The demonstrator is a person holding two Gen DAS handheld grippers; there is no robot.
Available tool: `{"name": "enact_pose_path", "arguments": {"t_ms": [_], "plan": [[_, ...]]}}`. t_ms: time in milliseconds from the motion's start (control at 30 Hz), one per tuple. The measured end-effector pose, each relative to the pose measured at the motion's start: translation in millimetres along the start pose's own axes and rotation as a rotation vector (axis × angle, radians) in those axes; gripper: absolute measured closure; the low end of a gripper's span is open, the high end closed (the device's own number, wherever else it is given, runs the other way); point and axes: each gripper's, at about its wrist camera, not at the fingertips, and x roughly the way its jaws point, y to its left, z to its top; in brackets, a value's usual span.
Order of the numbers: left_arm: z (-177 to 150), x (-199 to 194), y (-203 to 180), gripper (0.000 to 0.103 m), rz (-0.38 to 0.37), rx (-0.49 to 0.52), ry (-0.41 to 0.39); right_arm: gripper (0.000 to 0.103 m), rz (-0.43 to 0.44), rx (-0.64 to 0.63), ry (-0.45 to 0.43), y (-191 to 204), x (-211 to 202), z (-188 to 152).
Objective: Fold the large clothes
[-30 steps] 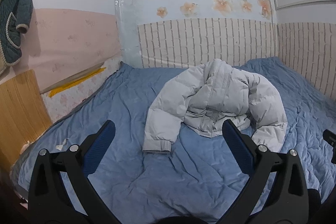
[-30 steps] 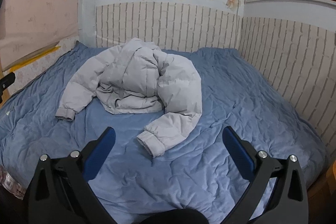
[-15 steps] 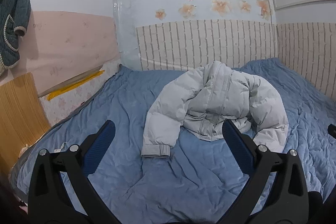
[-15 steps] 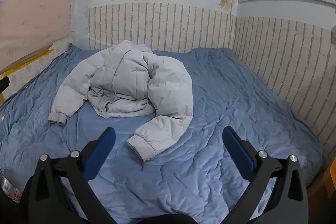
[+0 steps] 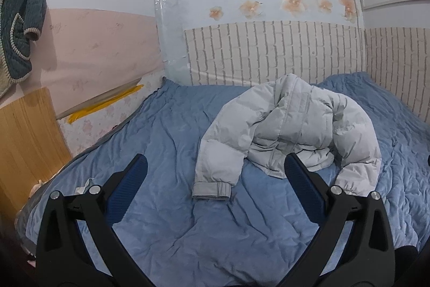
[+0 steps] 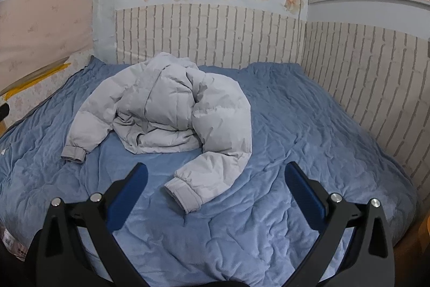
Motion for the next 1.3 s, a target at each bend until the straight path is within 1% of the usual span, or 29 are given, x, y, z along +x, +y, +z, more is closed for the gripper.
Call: {"name": "enact_pose_path", "arguments": {"t_ms": [300, 467, 700, 1300], "plan": [[0.0, -0.3, 3.1, 0.003, 0.006, -0.007, 0.006, 0.002, -0.008, -0.016, -0.021, 2.5, -9.7, 2.2], [3.5, -4.8, 7.6, 0.003, 0.031, -0.02, -0.013, 0.001, -0.024, 0.012, -0.014, -10.4, -9.9, 2.8], [0.4, -4.2, 12.2, 0.003, 0.041, -0.028, 0.004, 0.001, -0.038, 0.027, -0.03, -19.3, -14.1, 3.9], [2.2, -11.7, 12.7, 0.003, 0.058, -0.01, -0.003, 0.001, -0.047, 0.032, -0.041, -25.0, -21.2, 1.6]]}}
